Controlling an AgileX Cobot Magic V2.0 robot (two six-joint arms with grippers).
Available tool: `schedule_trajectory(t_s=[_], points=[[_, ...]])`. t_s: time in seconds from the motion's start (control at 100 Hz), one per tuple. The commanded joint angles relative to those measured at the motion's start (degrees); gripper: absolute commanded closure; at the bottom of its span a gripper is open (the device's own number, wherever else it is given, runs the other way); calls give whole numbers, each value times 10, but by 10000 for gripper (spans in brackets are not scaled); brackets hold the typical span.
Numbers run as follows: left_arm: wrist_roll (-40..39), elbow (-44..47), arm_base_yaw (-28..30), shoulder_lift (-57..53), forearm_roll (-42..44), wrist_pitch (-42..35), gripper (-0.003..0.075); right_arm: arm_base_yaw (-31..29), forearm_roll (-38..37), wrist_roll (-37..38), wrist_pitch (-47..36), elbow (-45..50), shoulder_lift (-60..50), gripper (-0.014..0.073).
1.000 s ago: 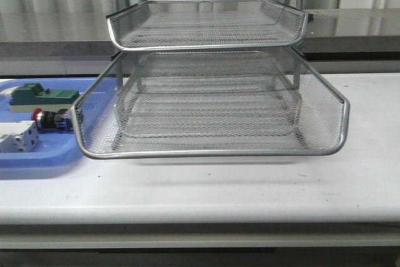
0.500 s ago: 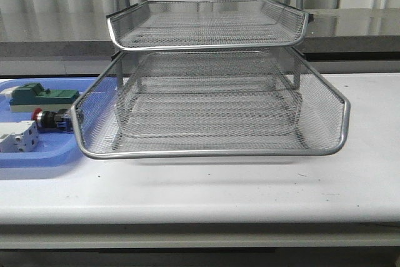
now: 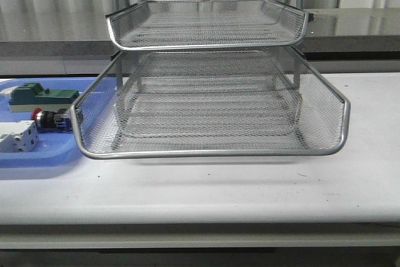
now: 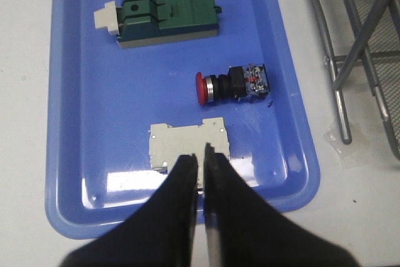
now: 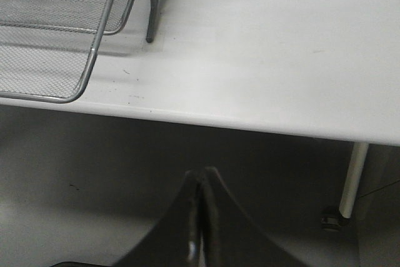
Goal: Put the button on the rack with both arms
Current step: 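Move the left gripper above the blue tray toward the red button, then lower the left gripper and grasp the red push button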
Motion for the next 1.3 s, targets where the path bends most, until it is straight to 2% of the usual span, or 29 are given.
schedule_trajectory(t_s=[0.0,0.13,0.18,0.22,0.57,0.75,0.9,1.16,1.29], points=[[13,-21,1,-5,-6,-17,536,0,-5,0,-33,-19,4,664],[13,-21,1,-4,-6,-14,215,0,-5,0,-33,-19,4,664],[13,-21,1,-4,-6,-16,139,0,-5,0,-33,-19,4,664],[13,-21,1,-4,-6,-19,107,0,-5,0,-33,-19,4,664],[22,-21,1,1,-12,-26,103,0,-5,0,-33,-19,4,664],[119,-73,1,42,-6,18,103,0,-5,0,-33,-19,4,664],[195,-170,1,120,-6,87,103,0,-5,0,-33,-19,4,664],[391,-339,1,261,-32,204,103,0,-5,0,-33,-19,4,664],[458,-395,1,314,-54,235,103,0,-5,0,-33,-19,4,664]])
